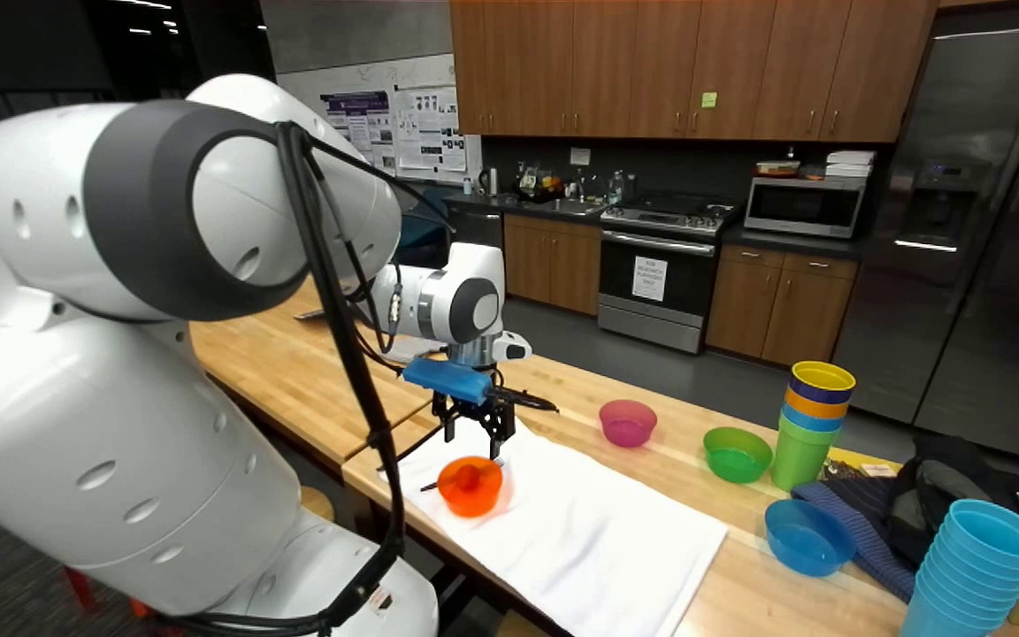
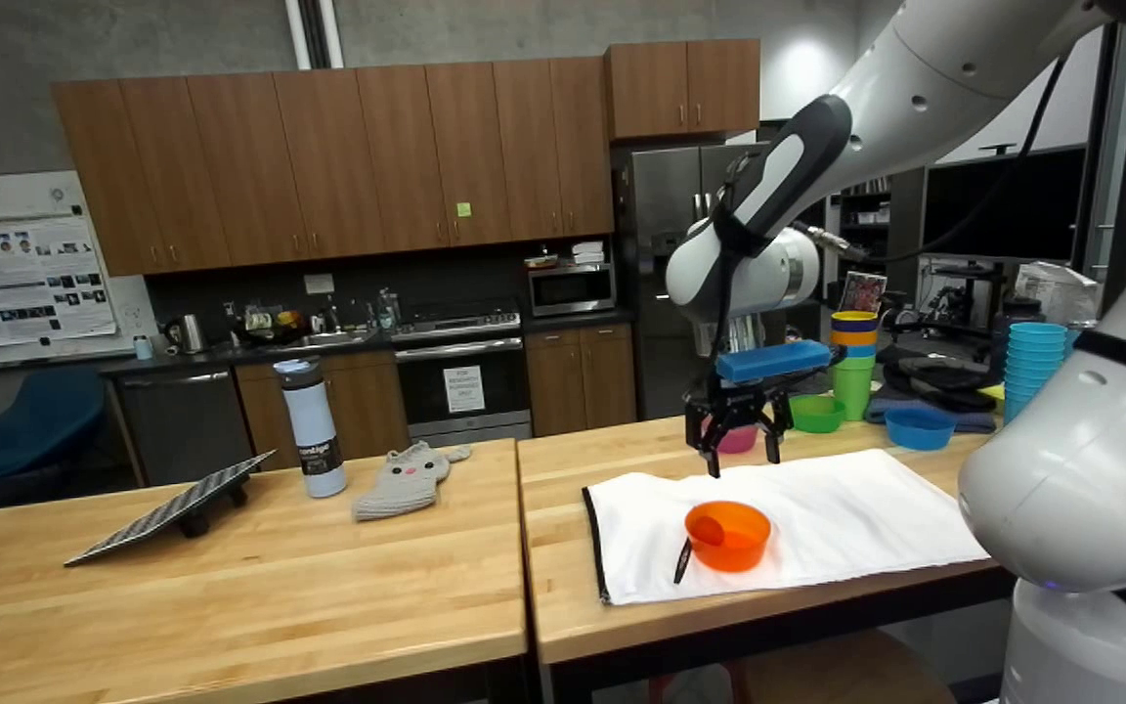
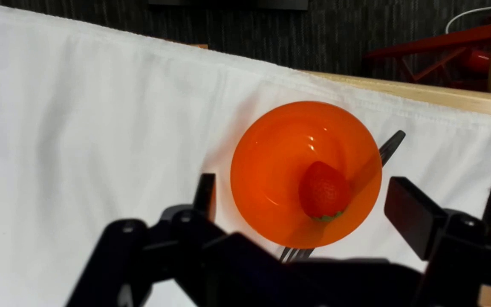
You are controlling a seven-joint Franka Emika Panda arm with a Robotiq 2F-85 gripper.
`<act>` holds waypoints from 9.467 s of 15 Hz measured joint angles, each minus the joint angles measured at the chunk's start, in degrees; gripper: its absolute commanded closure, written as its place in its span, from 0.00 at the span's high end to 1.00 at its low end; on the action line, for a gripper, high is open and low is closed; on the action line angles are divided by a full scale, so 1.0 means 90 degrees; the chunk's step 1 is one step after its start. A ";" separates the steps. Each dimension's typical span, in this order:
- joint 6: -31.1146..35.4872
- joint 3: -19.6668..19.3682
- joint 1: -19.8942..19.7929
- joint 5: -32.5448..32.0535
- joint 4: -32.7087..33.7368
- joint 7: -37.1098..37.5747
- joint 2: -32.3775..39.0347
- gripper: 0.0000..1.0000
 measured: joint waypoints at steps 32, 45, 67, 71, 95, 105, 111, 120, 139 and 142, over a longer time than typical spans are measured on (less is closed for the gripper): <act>0.1082 0.0153 0.0166 -0.0592 0.0150 0.1025 0.1324 0.86; 0.1290 0.0256 0.0251 -0.0694 0.0289 0.1346 0.1631 0.42; 0.1289 0.0284 0.0471 -0.0702 0.0363 0.1370 0.1790 0.50; 0.1281 0.0271 0.0470 -0.0704 0.0335 0.1370 0.1853 0.81; 0.1200 0.0240 0.0544 -0.1592 0.0341 0.1381 0.2254 0.08; 0.1205 0.0392 0.0739 -0.0740 0.0304 0.1048 0.1619 0.52; 0.1210 0.0420 0.0754 -0.0790 0.0219 0.1025 0.1510 0.79; 0.1239 0.0435 0.0717 -0.2343 0.0095 0.0987 0.1551 1.00; 0.1870 0.0242 0.0588 -0.2562 0.0211 0.0308 0.1904 1.00; 0.1644 0.0300 0.0655 -0.2562 0.0354 0.0276 0.1903 1.00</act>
